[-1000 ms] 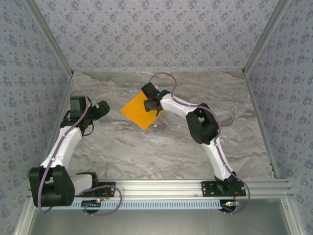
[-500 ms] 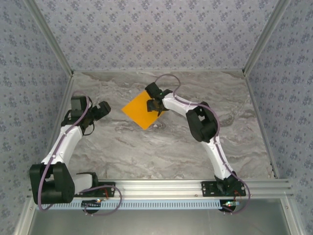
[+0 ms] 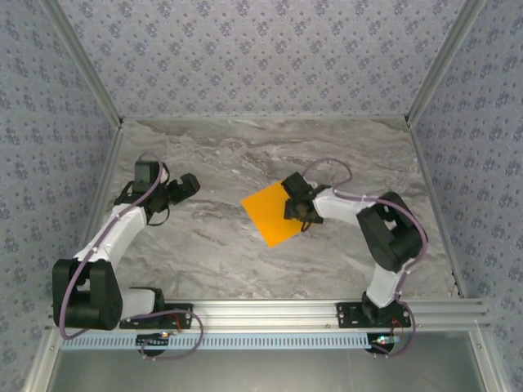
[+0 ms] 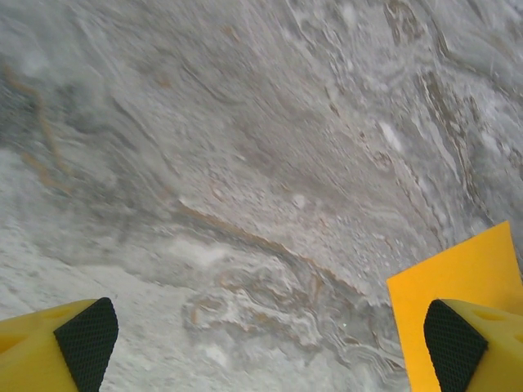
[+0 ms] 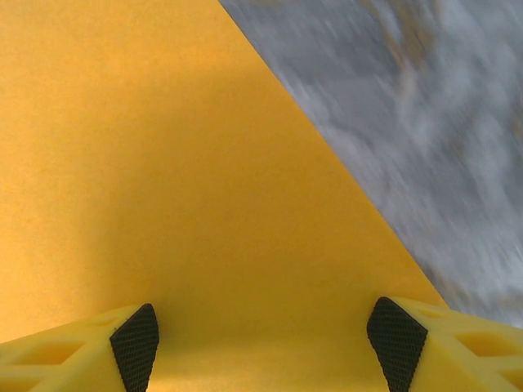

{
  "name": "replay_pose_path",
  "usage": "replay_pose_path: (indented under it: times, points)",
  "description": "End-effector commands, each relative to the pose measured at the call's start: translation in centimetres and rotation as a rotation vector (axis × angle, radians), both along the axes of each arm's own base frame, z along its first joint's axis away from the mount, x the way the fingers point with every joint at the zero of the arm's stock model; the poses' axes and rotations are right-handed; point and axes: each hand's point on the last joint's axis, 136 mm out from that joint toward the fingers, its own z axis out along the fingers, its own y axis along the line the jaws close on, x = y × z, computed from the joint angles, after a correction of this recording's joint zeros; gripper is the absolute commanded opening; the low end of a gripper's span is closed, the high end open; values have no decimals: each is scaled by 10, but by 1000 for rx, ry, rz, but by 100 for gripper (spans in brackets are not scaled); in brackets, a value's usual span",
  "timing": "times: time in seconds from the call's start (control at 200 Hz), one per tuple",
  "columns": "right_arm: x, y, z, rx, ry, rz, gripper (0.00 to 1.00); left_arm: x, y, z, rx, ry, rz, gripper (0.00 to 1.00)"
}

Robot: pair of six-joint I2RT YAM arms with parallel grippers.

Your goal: Fold a paper plane with a square sheet of paper (pick it up from the middle)

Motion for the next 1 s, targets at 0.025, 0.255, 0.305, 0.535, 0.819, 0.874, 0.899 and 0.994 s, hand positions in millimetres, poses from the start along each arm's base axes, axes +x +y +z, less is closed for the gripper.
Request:
replay_pose_path:
  times: [0.025,0.255,0.305,0.535,0.819,0.874,0.899,0.994]
  points:
    - [-100,-43,-45,-92,294,-77,76,-13,-25,-9,-49,46,-24,99]
    - [-39,-2,41,-7,55,157,87,-23,-58,-18,-58,39,-70,99]
    - [-29,9,49,0,40,227,90,-25,-61,-20,-66,45,-70,99]
    - [-13,42,45,-88,140,428,100,-34,-64,-26,-50,58,-114,99]
    - [-23,53,25,-129,243,540,100,-39,-61,-32,-30,60,-125,99]
    - [-23,49,19,-150,260,535,100,-38,-61,-33,-28,61,-126,99]
    - [-23,48,17,-161,264,533,100,-38,-61,-33,-28,62,-128,99]
    - [-22,44,8,-193,285,527,98,-36,-62,-35,-27,63,-126,99]
